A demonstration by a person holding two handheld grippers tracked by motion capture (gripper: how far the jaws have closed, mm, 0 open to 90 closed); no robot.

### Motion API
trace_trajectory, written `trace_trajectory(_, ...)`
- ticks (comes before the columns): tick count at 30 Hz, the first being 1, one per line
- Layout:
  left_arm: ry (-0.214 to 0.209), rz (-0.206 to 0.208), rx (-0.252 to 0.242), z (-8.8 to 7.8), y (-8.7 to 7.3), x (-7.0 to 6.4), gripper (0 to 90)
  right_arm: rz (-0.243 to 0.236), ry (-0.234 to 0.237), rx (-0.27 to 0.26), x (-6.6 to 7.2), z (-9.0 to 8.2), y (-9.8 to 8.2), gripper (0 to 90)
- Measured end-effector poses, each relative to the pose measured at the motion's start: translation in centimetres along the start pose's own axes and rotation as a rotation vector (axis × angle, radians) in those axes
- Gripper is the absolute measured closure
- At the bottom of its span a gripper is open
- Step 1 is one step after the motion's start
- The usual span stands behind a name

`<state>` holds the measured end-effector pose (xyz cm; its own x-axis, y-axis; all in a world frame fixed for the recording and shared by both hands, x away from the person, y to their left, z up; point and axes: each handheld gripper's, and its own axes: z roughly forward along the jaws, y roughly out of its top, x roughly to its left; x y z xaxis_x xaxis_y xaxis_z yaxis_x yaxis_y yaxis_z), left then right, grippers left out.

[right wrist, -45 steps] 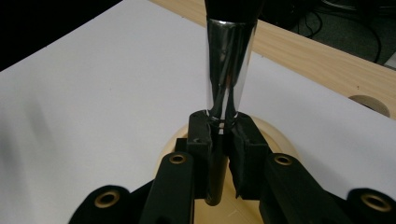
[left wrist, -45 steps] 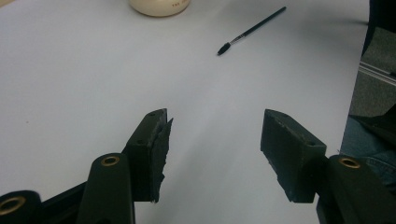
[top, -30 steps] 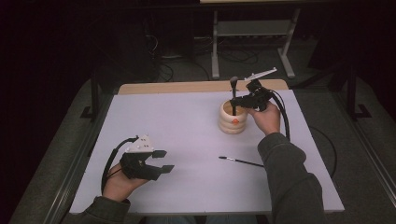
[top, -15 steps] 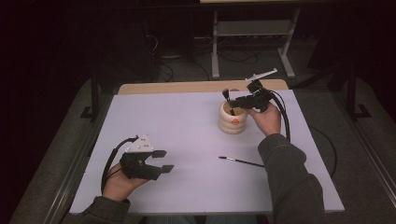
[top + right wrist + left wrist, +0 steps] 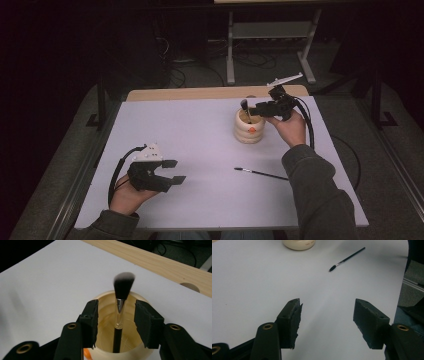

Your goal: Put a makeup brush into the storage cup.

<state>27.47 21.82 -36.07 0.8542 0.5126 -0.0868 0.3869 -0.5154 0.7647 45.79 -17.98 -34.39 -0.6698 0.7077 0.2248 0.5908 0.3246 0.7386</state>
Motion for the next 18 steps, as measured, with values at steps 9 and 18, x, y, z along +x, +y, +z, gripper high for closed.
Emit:
trace_trajectory(9,0.007,-0.007,-0.001,0.0,-0.1,0.2,36.2,-0.019,0.002,-0.007,0.6,-0.9,0.0,46.1)
trace_trajectory(18,0.013,-0.016,0.001,0.0,-0.1,0.4,34.5,-0.025,0.009,-0.004,0.9,-1.5,-0.5,42.4)
